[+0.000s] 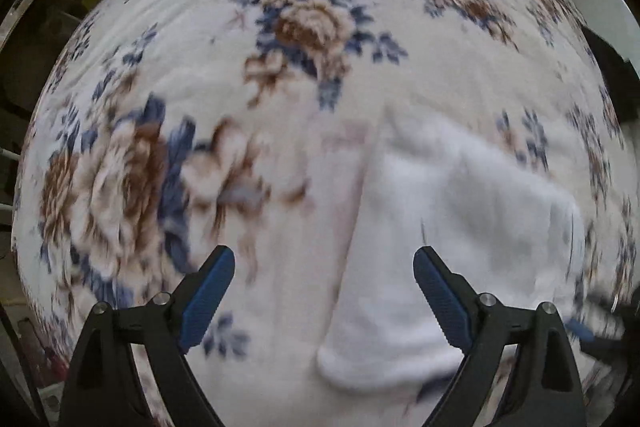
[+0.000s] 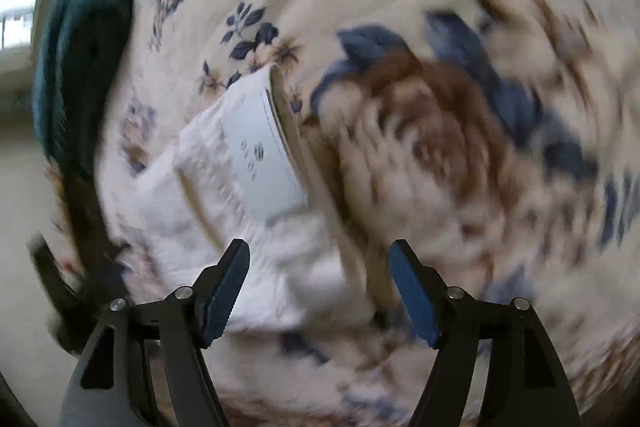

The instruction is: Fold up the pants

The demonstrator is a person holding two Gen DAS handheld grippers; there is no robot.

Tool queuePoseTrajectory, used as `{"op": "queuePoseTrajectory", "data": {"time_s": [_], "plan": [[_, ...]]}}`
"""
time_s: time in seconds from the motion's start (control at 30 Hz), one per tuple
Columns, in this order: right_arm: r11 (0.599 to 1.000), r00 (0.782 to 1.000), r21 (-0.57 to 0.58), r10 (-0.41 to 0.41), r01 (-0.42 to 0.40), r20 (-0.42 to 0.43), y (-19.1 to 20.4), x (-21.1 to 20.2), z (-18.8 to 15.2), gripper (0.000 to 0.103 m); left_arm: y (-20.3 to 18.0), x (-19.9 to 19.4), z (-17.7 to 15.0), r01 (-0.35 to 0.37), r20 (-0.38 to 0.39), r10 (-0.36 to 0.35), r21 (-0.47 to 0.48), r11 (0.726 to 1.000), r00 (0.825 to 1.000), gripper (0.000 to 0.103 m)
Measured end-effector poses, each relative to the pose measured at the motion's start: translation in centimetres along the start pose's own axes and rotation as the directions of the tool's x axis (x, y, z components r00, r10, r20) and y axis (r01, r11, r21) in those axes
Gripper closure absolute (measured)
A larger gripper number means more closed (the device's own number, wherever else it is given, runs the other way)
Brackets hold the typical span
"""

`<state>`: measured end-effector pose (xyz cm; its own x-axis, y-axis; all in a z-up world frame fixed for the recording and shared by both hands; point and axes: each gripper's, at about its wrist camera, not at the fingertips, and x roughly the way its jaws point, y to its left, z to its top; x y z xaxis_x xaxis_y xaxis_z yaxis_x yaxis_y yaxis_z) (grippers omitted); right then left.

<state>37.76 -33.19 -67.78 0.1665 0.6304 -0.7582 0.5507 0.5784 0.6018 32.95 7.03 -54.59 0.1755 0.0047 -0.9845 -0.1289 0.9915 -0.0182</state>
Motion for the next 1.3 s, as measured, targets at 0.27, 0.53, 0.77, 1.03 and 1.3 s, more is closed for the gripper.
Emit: {"op": "queuePoseTrajectory", "data": {"time_s": [0.27,0.53,0.77,1.03,1.3], "plan": [[0.998,0.997,0.057,0.012,-0.016,0.074,-2.0,0.9,-1.4,0.092,1.1,1.6,-3.4,0.047,-0.075,-0.049,-0.03,0.998,0.996,0.011],[0.999,0.996,0.015,-0.03,0.032,-0.082,-3.8,1.7,-1.5,0.072,3.2,4.4,1.3,0.361,-0.135,-0.384,-0.171,0.917,0.913,0.012],[0.997,0.996,-0.024,0.075,-0.076,-0.049,-1.6,1.6,3.1,0.023,1.9,10.3,3.2,0.614,-0.219,-0.672,-0.281,0.738,0.708,0.012],[0.971,0.952,-0.148,0.143,-0.188,-0.271,-1.8,9.6,6.8,0.018,1.2,10.5,2.6,0.673,-0.216,-0.708,-0.22,0.707,0.673,0.012],[0.93,0.882,-0.18,0.222,-0.319,-0.415,-1.1,12.9,7.8,0.006,1.1,12.6,1.6,0.624,-0.256,-0.639,-0.145,0.768,0.726,0.01]]}}
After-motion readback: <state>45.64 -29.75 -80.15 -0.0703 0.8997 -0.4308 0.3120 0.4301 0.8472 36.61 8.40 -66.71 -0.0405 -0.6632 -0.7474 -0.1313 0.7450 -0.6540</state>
